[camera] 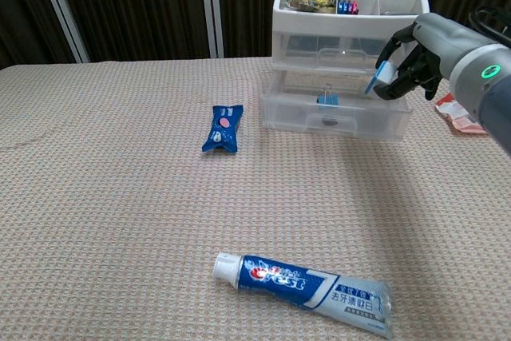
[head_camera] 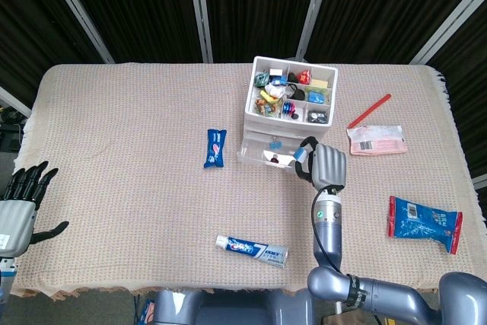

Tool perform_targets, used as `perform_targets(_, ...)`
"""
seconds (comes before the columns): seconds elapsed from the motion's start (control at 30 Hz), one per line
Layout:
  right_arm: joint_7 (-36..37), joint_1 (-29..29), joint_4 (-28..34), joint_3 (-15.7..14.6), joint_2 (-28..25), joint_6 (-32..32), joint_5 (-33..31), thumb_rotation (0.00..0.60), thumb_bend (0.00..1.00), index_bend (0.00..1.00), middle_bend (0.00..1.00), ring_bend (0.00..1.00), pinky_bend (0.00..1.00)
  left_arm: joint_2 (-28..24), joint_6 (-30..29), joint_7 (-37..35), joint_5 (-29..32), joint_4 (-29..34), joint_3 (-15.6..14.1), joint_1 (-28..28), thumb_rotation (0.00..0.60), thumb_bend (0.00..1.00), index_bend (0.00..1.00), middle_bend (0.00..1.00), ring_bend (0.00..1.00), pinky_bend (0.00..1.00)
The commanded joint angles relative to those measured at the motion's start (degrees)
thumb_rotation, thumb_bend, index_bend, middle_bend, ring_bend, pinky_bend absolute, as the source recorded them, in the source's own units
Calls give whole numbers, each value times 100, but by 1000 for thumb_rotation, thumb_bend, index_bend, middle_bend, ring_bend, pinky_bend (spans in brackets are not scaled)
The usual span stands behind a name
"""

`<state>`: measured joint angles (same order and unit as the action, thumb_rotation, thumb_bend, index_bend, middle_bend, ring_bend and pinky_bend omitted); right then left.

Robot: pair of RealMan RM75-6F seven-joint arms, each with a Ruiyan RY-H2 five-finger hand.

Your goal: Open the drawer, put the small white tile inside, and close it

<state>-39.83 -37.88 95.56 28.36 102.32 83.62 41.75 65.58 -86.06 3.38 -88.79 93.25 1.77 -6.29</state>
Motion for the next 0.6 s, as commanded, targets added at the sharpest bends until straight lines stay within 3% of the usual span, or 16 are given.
perform_targets(0.03, 38, 11, 11, -34, -2, 15, 15, 600, 213, 302, 835, 835, 619, 1, -2, 4, 0, 4, 3, -1, 600, 153, 85, 0, 0, 0)
perform_targets(0.27, 198, 133, 92, -210, -61, 69, 130, 600, 191, 243, 831, 831, 606, 1, -21, 1, -15, -4, 0, 6, 600, 151, 85, 0, 0, 0)
perform_targets(0.37, 366, 237, 231, -346, -131, 108, 319, 600, 191, 243, 784, 784, 584, 4, -35, -11, -22, -12, 0, 10, 600, 152, 86, 0, 0, 0)
perform_targets(0.47, 651, 396, 415, -642, -241, 189, 808, 600, 191, 263, 712, 700, 546, 7, -32, -11, -22, -19, 3, 7, 600, 152, 85, 0, 0, 0)
perform_targets(0.6, 1028, 623, 513, -1371, -496, 284, 1937, 600, 191, 318, 570, 532, 467, 19, -62, -1, -36, -31, 5, 15, 600, 152, 85, 0, 0, 0)
